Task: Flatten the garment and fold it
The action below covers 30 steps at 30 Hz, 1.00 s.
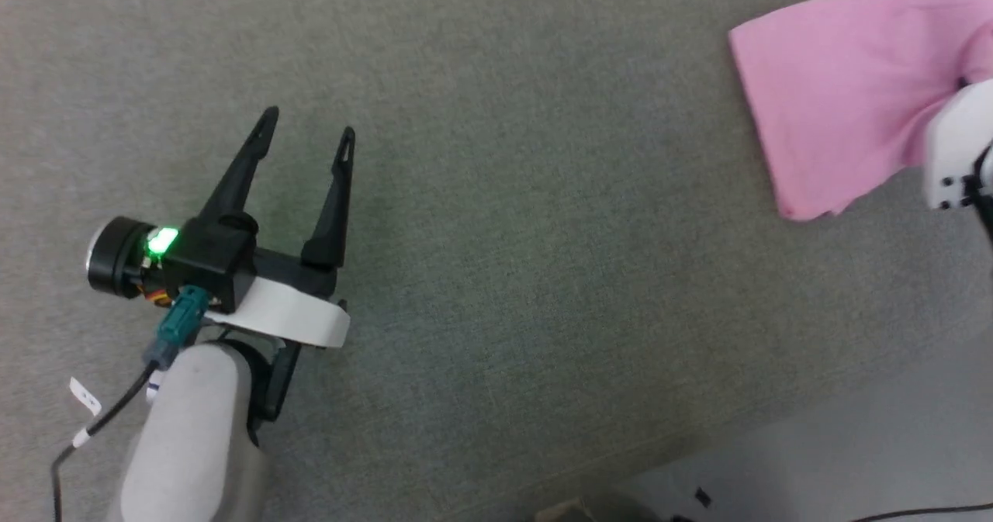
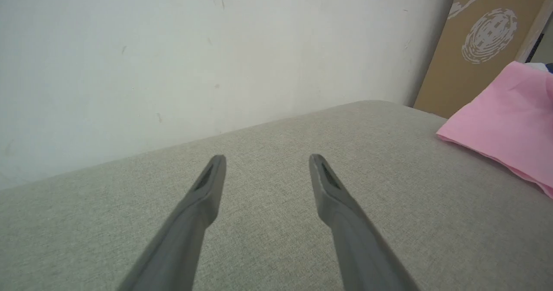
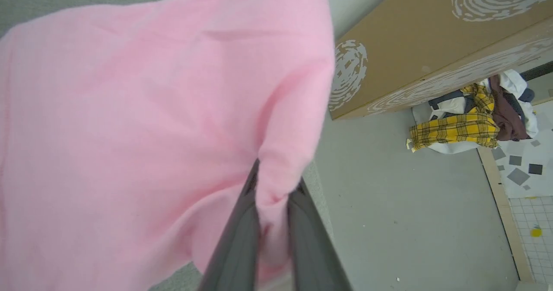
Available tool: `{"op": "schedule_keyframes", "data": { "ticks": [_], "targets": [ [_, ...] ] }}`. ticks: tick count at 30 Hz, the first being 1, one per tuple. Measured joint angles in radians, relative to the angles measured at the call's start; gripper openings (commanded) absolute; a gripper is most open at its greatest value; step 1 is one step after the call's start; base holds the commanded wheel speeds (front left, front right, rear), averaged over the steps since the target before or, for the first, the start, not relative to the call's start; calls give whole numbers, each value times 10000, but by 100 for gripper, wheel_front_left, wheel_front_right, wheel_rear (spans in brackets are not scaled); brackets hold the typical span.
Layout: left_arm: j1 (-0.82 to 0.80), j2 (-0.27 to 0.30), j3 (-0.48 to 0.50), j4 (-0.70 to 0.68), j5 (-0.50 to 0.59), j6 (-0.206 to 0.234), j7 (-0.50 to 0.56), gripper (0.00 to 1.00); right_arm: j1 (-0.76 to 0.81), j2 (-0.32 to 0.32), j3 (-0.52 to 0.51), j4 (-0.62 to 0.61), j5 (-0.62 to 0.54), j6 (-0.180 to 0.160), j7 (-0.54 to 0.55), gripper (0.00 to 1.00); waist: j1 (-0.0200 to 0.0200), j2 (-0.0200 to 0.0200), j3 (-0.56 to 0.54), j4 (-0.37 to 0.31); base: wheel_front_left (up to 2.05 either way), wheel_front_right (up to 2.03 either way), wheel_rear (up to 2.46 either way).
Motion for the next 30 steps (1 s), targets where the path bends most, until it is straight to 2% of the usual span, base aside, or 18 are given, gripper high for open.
{"op": "schedule_keyframes", "data": {
  "ticks": [5, 8, 9, 10, 11, 15, 20, 25, 30],
  "targets": [
    [-111, 265, 6, -324, 2, 0, 245, 100, -313, 15, -1465, 257, -1081, 0, -577, 0, 0, 0, 715, -110, 0, 0, 0],
    [-111, 366, 48, -428, 0, 2, 303, 100, -466, 238, -2197, 357, -1678, 0, -723, 0, 1, 0, 1000, -107, 0, 0, 0],
    [-111, 374, 56, -439, -2, 4, 303, 100, -485, 293, -2395, 384, -1896, 0, -807, 6, 2, -1, 1048, -86, 0, 0, 0],
    [-109, 368, 50, -430, -4, 6, 299, 100, -486, 311, -2568, 403, -2117, 2, -871, 84, 1, 0, 1067, -55, 0, 0, 0],
    [-104, 345, 48, -408, -15, 17, 276, 100, -486, 345, -2757, 405, -2339, 2, -907, 100, 1, 0, 1055, -33, 0, 0, 0],
    [-34, 111, 0, -29, -190, 107, -58, 100, -467, 347, -3150, 399, -2847, 2, -1649, 100, -1, 0, 814, 30, 0, 0, 0],
    [291, -399, -75, 688, -525, 238, -426, 100, -299, 309, -3342, 642, -2405, 0, -2562, 100, -3, 0, 155, 145, 0, 0, 0],
    [731, -761, -35, 1323, -928, 378, -644, 100, 267, 351, -2750, 658, -1427, 0, -3509, 100, -3, 0, -760, 439, 0, 0, 0],
    [1175, -972, 29, 1628, -1281, 481, -727, 100, 1098, 627, -1726, 50, 111, 0, -4412, 100, -5, 0, -1766, 974, 0, 0, 0]
  ]
}}
